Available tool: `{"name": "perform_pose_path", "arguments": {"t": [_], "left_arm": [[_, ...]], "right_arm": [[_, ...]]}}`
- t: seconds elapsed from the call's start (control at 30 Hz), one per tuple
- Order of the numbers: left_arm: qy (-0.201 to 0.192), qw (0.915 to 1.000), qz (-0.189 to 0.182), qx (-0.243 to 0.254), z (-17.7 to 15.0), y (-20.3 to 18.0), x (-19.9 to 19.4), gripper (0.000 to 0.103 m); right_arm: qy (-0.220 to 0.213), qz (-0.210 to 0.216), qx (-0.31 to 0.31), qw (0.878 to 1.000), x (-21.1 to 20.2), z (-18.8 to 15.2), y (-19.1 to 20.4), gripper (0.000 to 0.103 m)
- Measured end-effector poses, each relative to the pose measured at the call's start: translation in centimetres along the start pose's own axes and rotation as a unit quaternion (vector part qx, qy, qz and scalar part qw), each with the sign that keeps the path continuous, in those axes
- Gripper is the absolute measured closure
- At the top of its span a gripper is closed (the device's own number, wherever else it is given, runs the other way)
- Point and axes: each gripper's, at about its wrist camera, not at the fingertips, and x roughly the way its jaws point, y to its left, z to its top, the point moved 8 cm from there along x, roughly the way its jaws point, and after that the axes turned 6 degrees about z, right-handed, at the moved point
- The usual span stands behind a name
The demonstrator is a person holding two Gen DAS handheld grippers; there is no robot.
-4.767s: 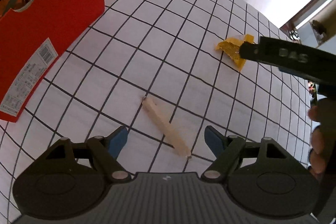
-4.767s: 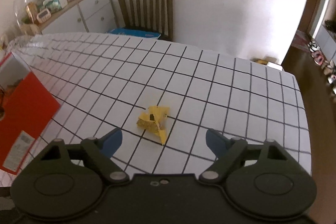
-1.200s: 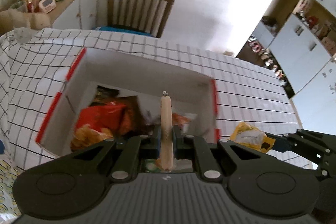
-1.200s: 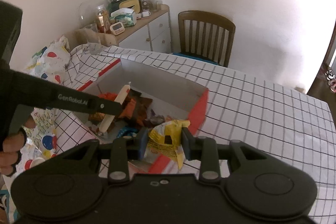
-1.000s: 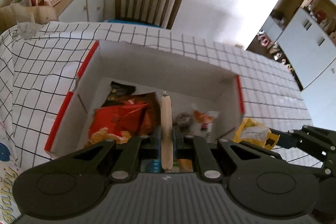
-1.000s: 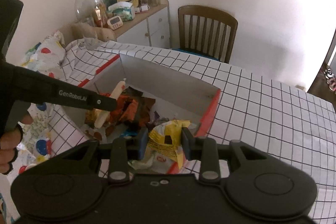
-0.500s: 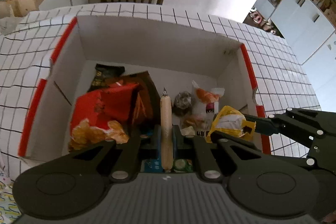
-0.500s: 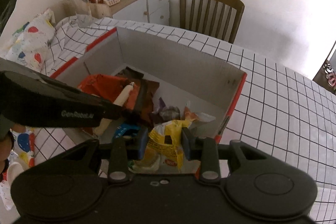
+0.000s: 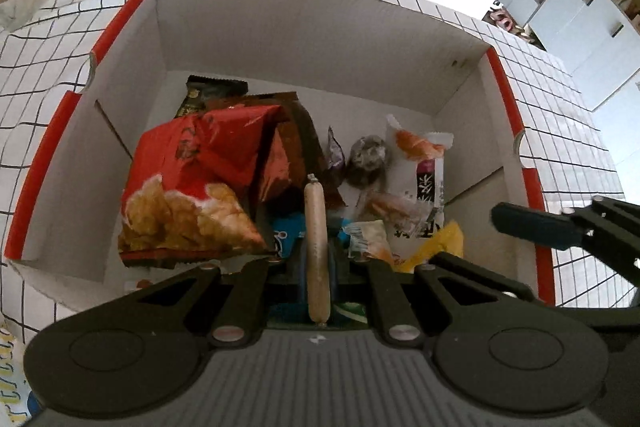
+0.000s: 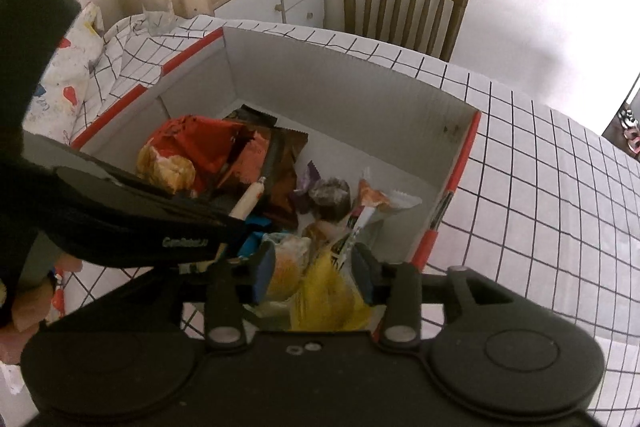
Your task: Organize snacks
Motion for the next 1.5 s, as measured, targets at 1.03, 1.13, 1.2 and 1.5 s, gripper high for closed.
{"name": "perform_pose_path", "arguments": {"t": [1.03,1.13,1.2,1.5], "left_arm": [[-0.127,0.9910,0.033,-0.024,-2.1,-1.4,-11.3,0.036],[-0.149,0.9881,0.034,-0.019,-2.6,-2.1,-13.0,0.025],[-0.163,0.9858,0.037,-0.015,-2.9,-2.6,-14.1,0.025],[-0.209,0.9769,0.037,-0.020,-4.6,-3.7,-17.6,0.004]], "right_arm": [[-0.112,0.046,0.032,0.992,-11.1,0.0,-0.5,0.020],[-0.127,0.054,0.030,0.990,-12.6,-0.3,-0.7,0.016],[-0.139,0.059,0.029,0.988,-13.6,-0.6,-0.8,0.012],[-0.184,0.059,0.015,0.981,-17.8,-2.4,-1.8,0.008]]}}
